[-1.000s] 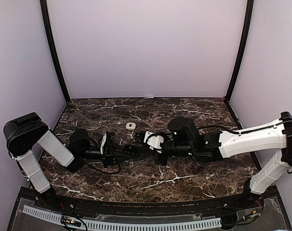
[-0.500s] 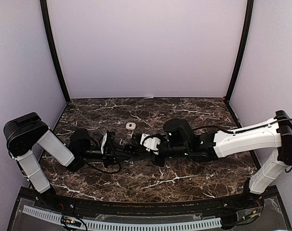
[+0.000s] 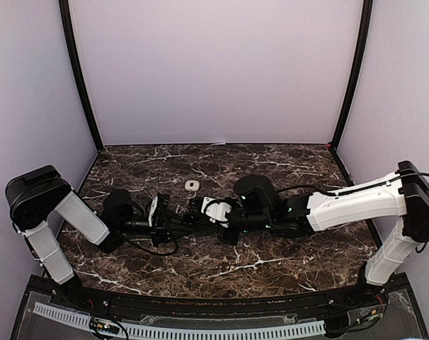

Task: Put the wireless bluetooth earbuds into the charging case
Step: Insert the right earbud into the right side groove of the charging case.

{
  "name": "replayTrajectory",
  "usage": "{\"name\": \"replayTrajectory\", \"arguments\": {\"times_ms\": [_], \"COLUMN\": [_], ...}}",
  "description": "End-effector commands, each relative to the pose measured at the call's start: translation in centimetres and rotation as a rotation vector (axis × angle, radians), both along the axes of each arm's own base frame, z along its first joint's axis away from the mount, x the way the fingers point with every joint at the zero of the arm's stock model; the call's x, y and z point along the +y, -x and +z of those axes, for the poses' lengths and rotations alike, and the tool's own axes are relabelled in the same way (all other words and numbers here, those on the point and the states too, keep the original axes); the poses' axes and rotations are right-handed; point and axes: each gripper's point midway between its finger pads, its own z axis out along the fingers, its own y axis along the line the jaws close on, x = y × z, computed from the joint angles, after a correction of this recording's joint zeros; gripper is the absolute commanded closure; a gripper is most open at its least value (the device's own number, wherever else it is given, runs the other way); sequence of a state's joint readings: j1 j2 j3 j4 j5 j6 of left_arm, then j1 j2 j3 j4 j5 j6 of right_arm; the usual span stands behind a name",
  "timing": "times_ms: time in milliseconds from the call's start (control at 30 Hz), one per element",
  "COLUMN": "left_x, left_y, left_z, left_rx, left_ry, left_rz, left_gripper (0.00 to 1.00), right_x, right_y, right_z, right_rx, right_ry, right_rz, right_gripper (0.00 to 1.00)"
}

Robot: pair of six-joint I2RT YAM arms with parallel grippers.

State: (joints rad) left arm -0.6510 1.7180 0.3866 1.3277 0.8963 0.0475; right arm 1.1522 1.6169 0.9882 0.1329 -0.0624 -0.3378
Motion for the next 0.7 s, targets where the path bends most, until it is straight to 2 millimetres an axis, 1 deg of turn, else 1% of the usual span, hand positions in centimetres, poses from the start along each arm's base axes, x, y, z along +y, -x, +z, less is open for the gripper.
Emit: {"name": "replayTrajectory", "arguments": {"times_ms": [0,67,167,400,667], "left_x": [-0.33,-0.32,-0.3,-0.33,-0.34], "left_y": [0.09,0.1,0.12,0.03,0.04], "left_z": [1.16,1.14,1.17,1.2,1.22], "left_rx": [-0.043,-0.04,-0.041,-0.042,-0.043], "left_ry": [0.023,0.022,0.022,0.022,0.021], "left_rz": [-0.013,-0.013,-0.013,-0.01,-0.011], "left_gripper": [1.0,1.0,1.0,1.0,1.0], "right_x": [0.85,0.87,0.87,0.5,-0.02], "right_y": [-0.1,-0.16,-0.11,-0.04,-0.07], "right_z": [0.51,0.42,0.39,0.64,0.49], "right_rx": [-0.006,-0.007,-0.006,-0.01,-0.017], "right_ry": [-0.013,-0.01,-0.008,-0.01,-0.002], "right_rz": [-0.006,-0.009,-0.009,-0.013,-0.023], "right_gripper": [1.0,1.0,0.96,0.96,0.95]}}
